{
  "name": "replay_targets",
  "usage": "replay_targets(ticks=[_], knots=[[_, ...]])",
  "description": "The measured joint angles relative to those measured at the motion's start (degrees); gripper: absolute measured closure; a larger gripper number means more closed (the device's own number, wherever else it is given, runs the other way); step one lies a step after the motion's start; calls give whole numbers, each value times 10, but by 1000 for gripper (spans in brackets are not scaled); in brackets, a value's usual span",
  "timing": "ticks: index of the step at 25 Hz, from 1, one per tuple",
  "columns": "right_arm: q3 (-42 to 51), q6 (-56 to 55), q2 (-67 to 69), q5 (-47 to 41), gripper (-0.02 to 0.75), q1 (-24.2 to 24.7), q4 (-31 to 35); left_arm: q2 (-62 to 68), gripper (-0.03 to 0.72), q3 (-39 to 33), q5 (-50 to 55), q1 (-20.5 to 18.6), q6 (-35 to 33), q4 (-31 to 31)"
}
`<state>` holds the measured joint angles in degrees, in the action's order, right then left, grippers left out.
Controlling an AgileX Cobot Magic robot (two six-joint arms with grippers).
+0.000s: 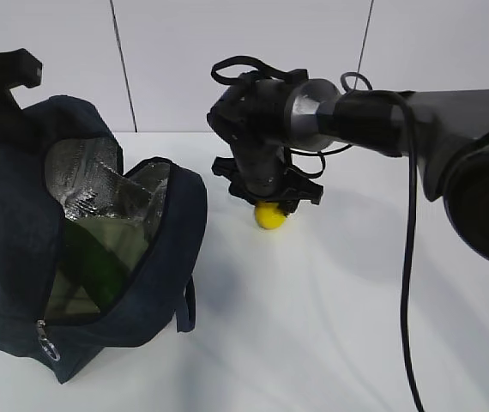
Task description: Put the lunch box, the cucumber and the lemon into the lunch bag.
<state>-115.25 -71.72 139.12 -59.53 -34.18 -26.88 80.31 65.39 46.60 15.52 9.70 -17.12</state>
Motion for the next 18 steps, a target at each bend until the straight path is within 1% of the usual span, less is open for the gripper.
replay_targets(ticks=[3, 5, 10, 13, 15, 18], knots=[[0, 0, 0, -4, 340, 0, 0, 0, 695, 0, 0, 0, 0, 0], [0, 0, 0, -5, 357, 0, 0, 0, 695, 0, 0, 0, 0, 0], [0, 0, 0, -17, 367, 0, -2, 0, 695, 0, 0, 0, 0, 0], [-7, 7, 1, -60, 368, 0, -3, 0, 695, 0, 0, 0, 0, 0], [-18, 26, 1, -89, 368, 0, -3, 0, 695, 0, 0, 0, 0, 0], [-51, 83, 2, -97, 369, 1, 2, 0, 695, 0, -1, 0, 0, 0]])
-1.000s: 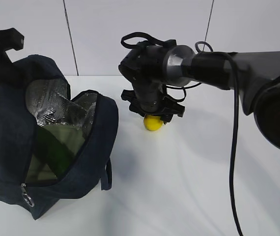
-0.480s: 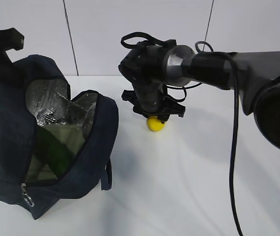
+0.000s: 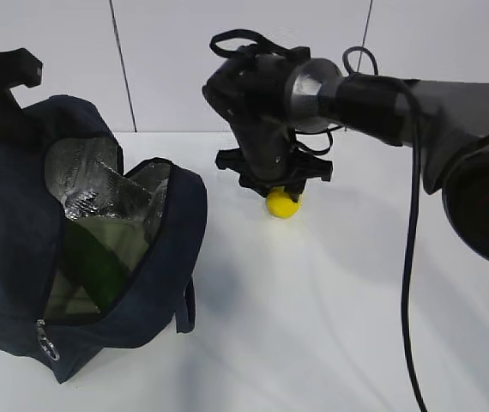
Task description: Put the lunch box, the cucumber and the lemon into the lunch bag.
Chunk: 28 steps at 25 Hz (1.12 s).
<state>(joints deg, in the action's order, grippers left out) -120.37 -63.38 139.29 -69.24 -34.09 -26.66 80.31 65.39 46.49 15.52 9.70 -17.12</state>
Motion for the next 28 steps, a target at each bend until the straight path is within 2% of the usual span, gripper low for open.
replay_targets(ticks=[9, 12, 16, 24, 28], knots=[[-142, 154, 0, -10, 370, 0, 91, 0, 695, 0, -2, 0, 0, 15], [-195, 262, 0, -13, 370, 0, 113, 0, 695, 0, -2, 0, 0, 25], [-245, 396, 0, -19, 370, 1, 176, 0, 695, 0, -2, 0, 0, 28], [-255, 560, -57, -26, 370, 1, 350, 0, 695, 0, 1, 0, 0, 32], [-255, 583, -98, -26, 371, -4, 382, 0, 695, 0, 3, 0, 0, 36]])
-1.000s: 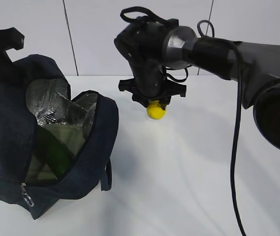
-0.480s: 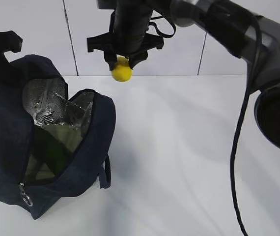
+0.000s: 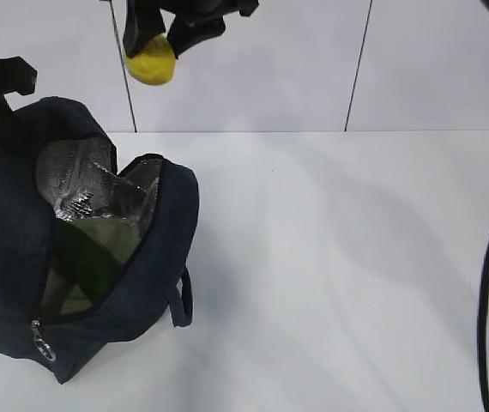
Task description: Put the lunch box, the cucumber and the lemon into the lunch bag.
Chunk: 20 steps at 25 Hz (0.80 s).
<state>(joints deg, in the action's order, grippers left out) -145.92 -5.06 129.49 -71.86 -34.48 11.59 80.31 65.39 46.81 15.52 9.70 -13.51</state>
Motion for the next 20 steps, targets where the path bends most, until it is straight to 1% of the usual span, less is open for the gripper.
replay_targets(ticks=[4, 12, 15, 20], knots=[[30, 20, -44, -1, 371, -12, 6, 0, 695, 0, 0, 0, 0, 1], [224, 76, -140, -1, 371, -25, 16, 0, 695, 0, 0, 0, 0, 1], [281, 97, -159, -1, 371, -25, 40, 0, 695, 0, 0, 0, 0, 2], [347, 157, -165, 31, 371, -26, 117, 0, 695, 0, 0, 0, 0, 3]])
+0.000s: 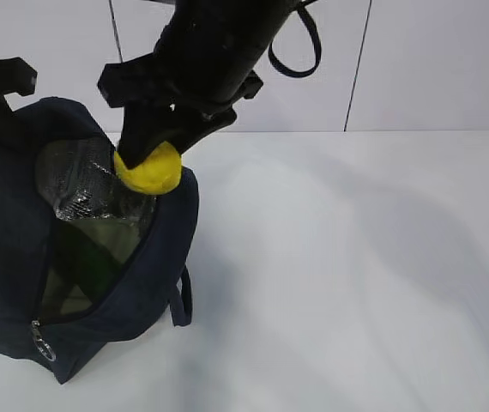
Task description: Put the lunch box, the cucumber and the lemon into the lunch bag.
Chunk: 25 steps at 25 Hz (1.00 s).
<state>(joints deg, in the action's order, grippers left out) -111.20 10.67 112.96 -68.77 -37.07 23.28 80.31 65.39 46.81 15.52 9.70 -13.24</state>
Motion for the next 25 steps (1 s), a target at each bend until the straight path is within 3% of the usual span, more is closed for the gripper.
replay_targets(ticks=[8, 19, 25], knots=[[47, 97, 0, 91, 371, -4, 54, 0, 695, 0, 0, 0, 0, 0], [52, 216, 70, 109, 367, -4, 163, 0, 695, 0, 0, 0, 0, -14], [52, 273, 79, 114, 287, -4, 171, 0, 695, 0, 0, 0, 0, -15]])
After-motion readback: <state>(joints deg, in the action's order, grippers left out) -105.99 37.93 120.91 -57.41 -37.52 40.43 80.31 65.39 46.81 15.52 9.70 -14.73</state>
